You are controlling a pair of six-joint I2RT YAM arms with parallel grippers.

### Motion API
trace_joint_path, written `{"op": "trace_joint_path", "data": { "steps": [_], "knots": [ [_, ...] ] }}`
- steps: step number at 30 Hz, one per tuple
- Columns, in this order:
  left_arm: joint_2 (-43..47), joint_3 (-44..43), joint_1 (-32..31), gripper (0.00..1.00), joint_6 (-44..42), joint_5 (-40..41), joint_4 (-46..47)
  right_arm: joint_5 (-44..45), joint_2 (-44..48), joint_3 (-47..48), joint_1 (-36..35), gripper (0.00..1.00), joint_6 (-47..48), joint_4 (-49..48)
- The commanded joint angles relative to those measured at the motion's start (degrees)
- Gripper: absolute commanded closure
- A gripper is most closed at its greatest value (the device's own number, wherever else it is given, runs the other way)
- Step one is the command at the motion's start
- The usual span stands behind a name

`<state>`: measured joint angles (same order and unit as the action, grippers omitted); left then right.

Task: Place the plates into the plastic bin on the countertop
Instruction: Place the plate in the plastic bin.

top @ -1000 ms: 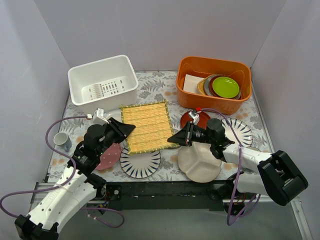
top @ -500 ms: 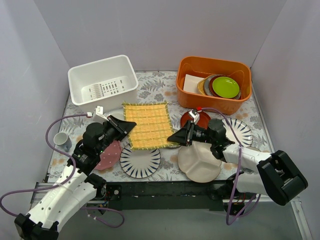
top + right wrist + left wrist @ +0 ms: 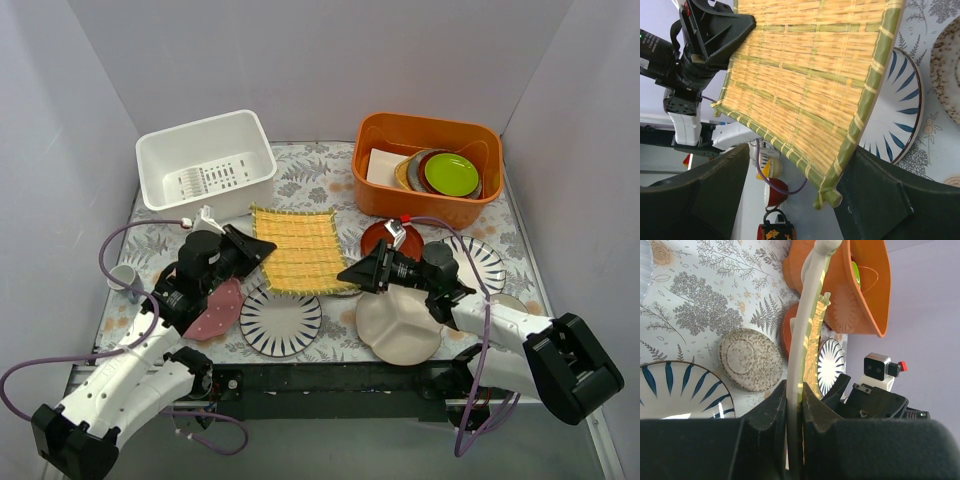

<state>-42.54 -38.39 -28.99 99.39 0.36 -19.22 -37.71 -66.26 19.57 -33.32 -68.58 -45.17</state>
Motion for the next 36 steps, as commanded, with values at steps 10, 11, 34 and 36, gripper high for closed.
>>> {"op": "trace_joint_path", "data": {
  "steps": [10,11,34,36],
  "knots": [
    [-7.89,-10.03,0.95,1.00,-5.17,3.24,-3.28,3.26,8.77,-1.55,4.23,0.06,6.43,6.93],
    [-8.51,-10.65,1.13,1.00,-5.52,3.16,-3.62,3.09,9.04,-1.73,4.66,0.06,6.52,7.20],
    [-25.39,-35.34,19.67,1.00,-15.19,-11.78,-5.39,-0.34,9.39,-4.63,7.13,0.02,7.58,5.27],
    [-26.53,-37.18,22.03,1.00,-15.28,-13.97,-5.12,-0.34,9.57,-4.46,7.13,0.02,8.02,5.96]
  ]
}}
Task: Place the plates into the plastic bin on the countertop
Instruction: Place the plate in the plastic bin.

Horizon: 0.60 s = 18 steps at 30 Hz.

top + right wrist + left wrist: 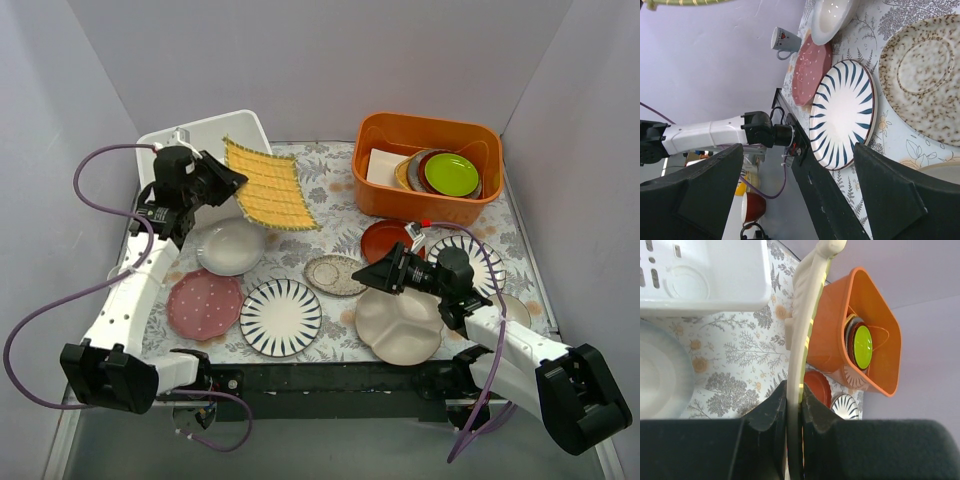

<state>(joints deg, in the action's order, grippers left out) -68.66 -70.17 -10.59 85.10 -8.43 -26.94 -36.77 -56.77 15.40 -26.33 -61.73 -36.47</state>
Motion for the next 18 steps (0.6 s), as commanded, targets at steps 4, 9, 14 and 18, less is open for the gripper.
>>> {"op": "trace_joint_path", "data": {
  "steps": [4,9,14,18],
  "knots": [
    [-3.40,-7.17,8.21,1.00,0.06,-9.58,3.82,-1.63,-0.09,-0.02,0.14,0.02,2.85,-0.97],
    [-6.48,-8.14,15.32,1.00,0.94,-15.73,8.04,-1.81,-0.18,-0.81,0.14,0.02,3.02,-1.06],
    [-9.73,-10.60,20.69,1.00,2.61,-20.22,11.02,-2.95,-1.23,-1.34,0.22,0.02,1.53,-4.31],
    [-12.19,-11.21,24.91,1.00,4.98,-24.35,14.01,-3.13,-2.37,-1.51,0.22,0.02,1.62,-5.01]
  ]
}}
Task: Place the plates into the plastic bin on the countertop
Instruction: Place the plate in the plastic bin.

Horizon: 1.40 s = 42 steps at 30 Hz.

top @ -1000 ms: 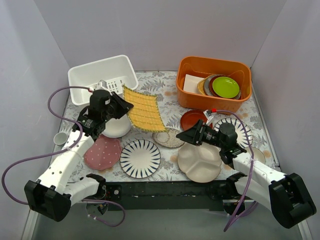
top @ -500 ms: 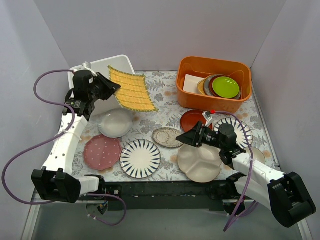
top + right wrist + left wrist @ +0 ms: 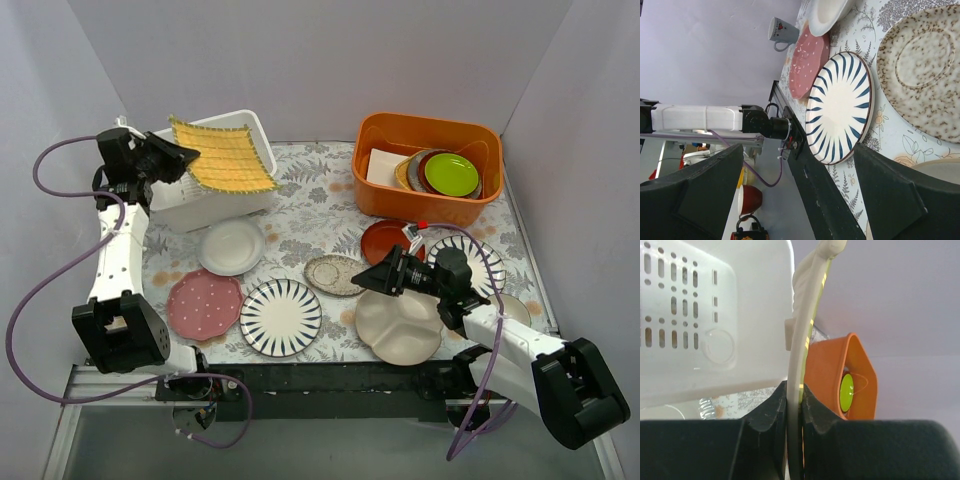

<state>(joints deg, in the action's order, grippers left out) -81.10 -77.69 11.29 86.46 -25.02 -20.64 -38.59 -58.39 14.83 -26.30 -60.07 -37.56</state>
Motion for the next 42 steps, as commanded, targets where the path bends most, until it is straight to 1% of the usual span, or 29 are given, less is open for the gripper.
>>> {"op": "trace_joint_path", "data": {
  "steps": [1,5,12,23,33,37,42],
  "knots": [
    [-0.37,-3.78,3.47,1.00,4.07,-8.46,8.16,-1.40,-0.93,-0.86,0.20,0.02,-0.04,-4.18],
    [-2.83,-5.36,5.41,1.00,4.60,-9.70,9.39,-1.84,-2.08,-0.94,0.20,0.03,-0.13,-5.06],
    [-5.47,-6.68,6.82,1.00,5.39,-9.35,12.38,-2.19,-3.48,-1.12,0.29,0.03,-0.13,-5.94],
    [-15.84,-15.64,7.08,1.00,1.00,-8.82,9.39,-2.90,-5.86,-1.29,0.64,0.03,-0.66,-7.97],
    [-22.52,-19.86,7.08,1.00,-2.43,-10.67,8.69,-3.51,-7.44,-0.86,0.99,0.03,-0.75,-9.20],
    [-24.98,-21.71,6.99,1.00,-2.52,-10.93,8.43,-4.04,-7.62,-0.77,1.08,0.04,-0.92,-9.28],
    [-26.91,-22.33,6.99,1.00,-3.48,-10.85,7.81,-4.21,-8.32,-0.86,1.26,0.04,-0.83,-9.46]
  ]
}}
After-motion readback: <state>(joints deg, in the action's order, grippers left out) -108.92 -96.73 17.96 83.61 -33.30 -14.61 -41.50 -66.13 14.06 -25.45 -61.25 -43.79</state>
